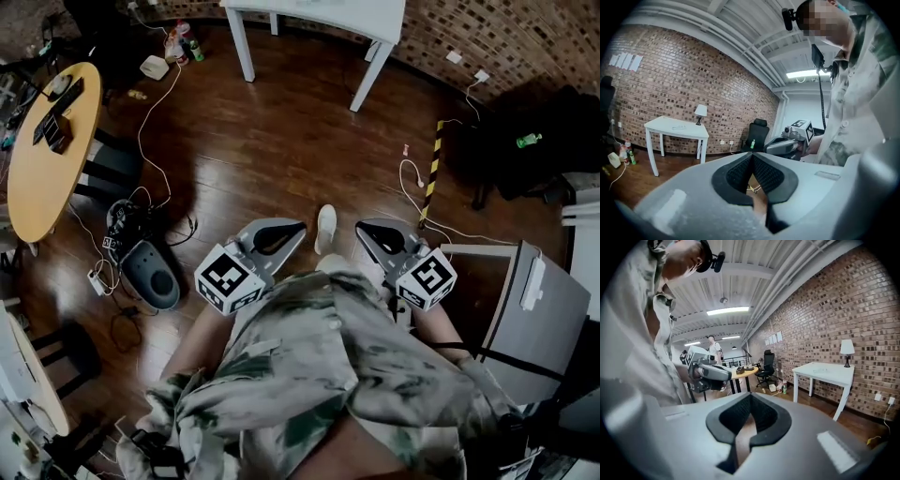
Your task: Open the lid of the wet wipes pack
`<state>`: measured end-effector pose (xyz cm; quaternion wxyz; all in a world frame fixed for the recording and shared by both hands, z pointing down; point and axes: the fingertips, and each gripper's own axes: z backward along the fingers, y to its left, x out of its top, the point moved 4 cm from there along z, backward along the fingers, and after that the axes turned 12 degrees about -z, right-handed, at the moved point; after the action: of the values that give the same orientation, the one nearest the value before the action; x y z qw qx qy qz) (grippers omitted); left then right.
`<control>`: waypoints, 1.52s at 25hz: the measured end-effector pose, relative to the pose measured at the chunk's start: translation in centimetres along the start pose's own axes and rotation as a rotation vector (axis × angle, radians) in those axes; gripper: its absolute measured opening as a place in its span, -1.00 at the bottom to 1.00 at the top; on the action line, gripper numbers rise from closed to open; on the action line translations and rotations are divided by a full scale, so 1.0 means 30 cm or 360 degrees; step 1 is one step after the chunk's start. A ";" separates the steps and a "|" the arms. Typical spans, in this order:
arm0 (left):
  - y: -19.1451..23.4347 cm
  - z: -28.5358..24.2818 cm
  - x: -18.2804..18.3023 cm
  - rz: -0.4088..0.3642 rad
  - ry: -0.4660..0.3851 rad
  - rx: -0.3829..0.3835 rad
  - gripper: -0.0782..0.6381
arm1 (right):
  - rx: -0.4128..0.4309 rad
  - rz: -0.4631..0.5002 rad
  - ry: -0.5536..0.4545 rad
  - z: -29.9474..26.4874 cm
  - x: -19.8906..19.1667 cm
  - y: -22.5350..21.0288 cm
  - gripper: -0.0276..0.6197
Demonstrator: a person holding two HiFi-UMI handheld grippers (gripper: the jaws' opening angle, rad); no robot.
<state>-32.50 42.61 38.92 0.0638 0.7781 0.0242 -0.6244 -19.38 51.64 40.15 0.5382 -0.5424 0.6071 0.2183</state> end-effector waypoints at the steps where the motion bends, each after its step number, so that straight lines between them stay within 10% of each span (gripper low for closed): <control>1: 0.050 -0.019 0.011 0.0002 0.0007 0.0035 -0.78 | 0.0024 0.0008 -0.0004 -0.031 0.029 -0.051 -0.90; 18: 0.733 -0.505 0.228 0.0002 0.0031 0.0232 -0.78 | 0.0247 0.0146 0.0049 -0.348 0.395 -0.773 -0.90; 38: 1.953 -0.881 0.227 -0.0120 0.0055 0.0051 -0.78 | -0.0076 0.0367 0.0173 -1.080 0.868 -1.479 -0.90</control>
<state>1.46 -12.31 41.94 0.0272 0.7882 0.0446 -0.6132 11.13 -0.94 41.68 0.4627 -0.4926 0.6884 0.2634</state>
